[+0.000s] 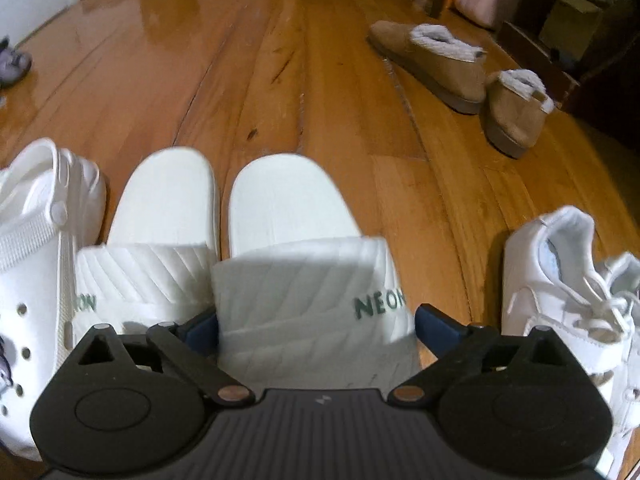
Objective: Organize scattered shoes
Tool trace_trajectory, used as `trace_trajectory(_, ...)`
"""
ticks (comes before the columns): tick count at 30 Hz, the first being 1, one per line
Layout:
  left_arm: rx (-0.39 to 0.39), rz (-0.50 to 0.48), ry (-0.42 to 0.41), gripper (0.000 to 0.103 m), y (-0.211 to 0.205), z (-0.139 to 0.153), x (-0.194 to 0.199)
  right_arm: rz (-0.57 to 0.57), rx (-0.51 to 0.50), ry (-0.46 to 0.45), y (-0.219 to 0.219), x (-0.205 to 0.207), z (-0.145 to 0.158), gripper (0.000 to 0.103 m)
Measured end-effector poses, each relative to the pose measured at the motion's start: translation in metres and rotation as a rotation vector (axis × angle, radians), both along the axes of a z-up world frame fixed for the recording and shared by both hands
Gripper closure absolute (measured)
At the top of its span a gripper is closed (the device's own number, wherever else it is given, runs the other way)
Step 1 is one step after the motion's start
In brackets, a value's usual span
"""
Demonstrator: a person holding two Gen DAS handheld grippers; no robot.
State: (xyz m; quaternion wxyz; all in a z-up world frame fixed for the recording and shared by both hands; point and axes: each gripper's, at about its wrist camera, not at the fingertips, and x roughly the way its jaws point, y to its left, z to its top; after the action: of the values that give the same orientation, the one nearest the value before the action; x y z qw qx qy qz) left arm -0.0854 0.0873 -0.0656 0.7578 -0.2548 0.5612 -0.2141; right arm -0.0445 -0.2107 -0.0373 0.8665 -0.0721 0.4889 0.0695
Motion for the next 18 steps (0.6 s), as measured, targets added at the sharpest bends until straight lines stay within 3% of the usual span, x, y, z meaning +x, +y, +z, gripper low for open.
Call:
trace_trajectory(2, 0.007, -0.002, 0.001, 0.008, -0.001, 0.000, -0.001, -0.035, 0.080, -0.019, -0.014, -0.009, 0.013, 0.003)
trace_trajectory(5, 0.002, -0.003, -0.003, 0.008, -0.002, 0.001, -0.001, -0.103, 0.122, -0.058, -0.044, -0.025, 0.031, 0.003)
trace_trajectory(10, -0.017, 0.005, -0.011, 0.008, -0.005, 0.007, -0.002, -0.265, 0.009, -0.134, -0.129, -0.036, 0.051, 0.002)
trace_trajectory(14, 0.005, 0.004, -0.006, 0.008, -0.010, 0.012, -0.001, -0.330, -0.067, -0.118, -0.183, -0.033, 0.055, 0.002)
trace_trajectory(18, 0.016, -0.003, -0.011, 0.008, -0.017, 0.017, 0.002, -0.385, -0.049, -0.139, -0.215, -0.034, 0.052, 0.001)
